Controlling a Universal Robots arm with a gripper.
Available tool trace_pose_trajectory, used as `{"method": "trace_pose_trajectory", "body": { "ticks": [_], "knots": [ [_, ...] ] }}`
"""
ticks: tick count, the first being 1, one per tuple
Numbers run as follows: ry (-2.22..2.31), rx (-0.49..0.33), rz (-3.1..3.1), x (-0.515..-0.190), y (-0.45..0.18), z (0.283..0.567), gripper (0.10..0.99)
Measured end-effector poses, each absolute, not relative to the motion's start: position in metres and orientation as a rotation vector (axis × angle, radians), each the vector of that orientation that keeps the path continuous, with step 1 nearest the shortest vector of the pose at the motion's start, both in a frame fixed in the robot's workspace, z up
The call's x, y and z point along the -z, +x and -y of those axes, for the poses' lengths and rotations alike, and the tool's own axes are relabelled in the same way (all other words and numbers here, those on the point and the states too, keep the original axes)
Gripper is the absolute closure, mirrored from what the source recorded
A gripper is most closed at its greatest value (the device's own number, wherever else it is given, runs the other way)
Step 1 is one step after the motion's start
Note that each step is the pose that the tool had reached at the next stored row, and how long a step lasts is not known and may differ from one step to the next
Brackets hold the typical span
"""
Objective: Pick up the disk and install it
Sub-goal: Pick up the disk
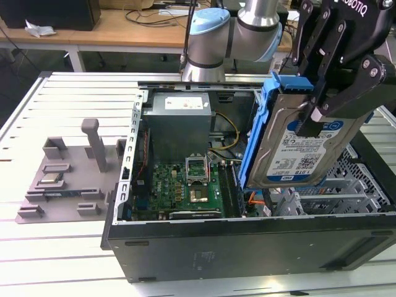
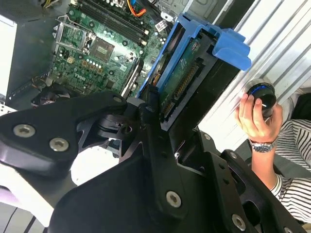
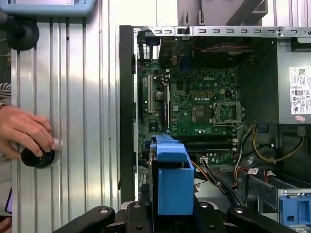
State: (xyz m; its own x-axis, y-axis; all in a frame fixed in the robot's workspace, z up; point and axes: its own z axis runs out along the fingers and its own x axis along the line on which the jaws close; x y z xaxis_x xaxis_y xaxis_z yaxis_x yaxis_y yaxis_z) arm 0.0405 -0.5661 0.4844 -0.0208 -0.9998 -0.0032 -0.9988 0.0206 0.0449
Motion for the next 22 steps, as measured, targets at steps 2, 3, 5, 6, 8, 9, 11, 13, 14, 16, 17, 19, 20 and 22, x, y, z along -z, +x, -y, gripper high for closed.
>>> {"method": "trace_pose_trajectory", "body": {
  "ticks": [2, 3, 5, 6, 8, 9, 11, 13, 14, 16, 17, 19, 20, 22],
  "knots": [
    [2.177, 0.052, 2.222, -0.483, 0.043, 0.565, 0.725],
    [2.177, 0.051, 2.222, -0.482, 0.044, 0.564, 0.725],
    [2.176, 0.049, 2.221, -0.48, 0.047, 0.563, 0.725],
    [2.175, 0.048, 2.221, -0.48, 0.048, 0.562, 0.725],
    [2.175, 0.047, 2.22, -0.478, 0.051, 0.561, 0.725],
    [2.175, 0.046, 2.22, -0.478, 0.051, 0.561, 0.725],
    [2.174, 0.045, 2.22, -0.477, 0.053, 0.56, 0.725],
    [2.174, 0.044, 2.219, -0.475, 0.054, 0.56, 0.725],
    [2.173, 0.044, 2.219, -0.475, 0.055, 0.559, 0.725],
    [2.173, 0.043, 2.219, -0.473, 0.056, 0.559, 0.725],
    [2.173, 0.042, 2.219, -0.472, 0.057, 0.559, 0.725],
    [2.172, 0.041, 2.218, -0.471, 0.058, 0.558, 0.725],
    [2.172, 0.041, 2.218, -0.47, 0.058, 0.558, 0.725],
    [2.172, 0.04, 2.218, -0.467, 0.06, 0.557, 0.725]
  ]
}}
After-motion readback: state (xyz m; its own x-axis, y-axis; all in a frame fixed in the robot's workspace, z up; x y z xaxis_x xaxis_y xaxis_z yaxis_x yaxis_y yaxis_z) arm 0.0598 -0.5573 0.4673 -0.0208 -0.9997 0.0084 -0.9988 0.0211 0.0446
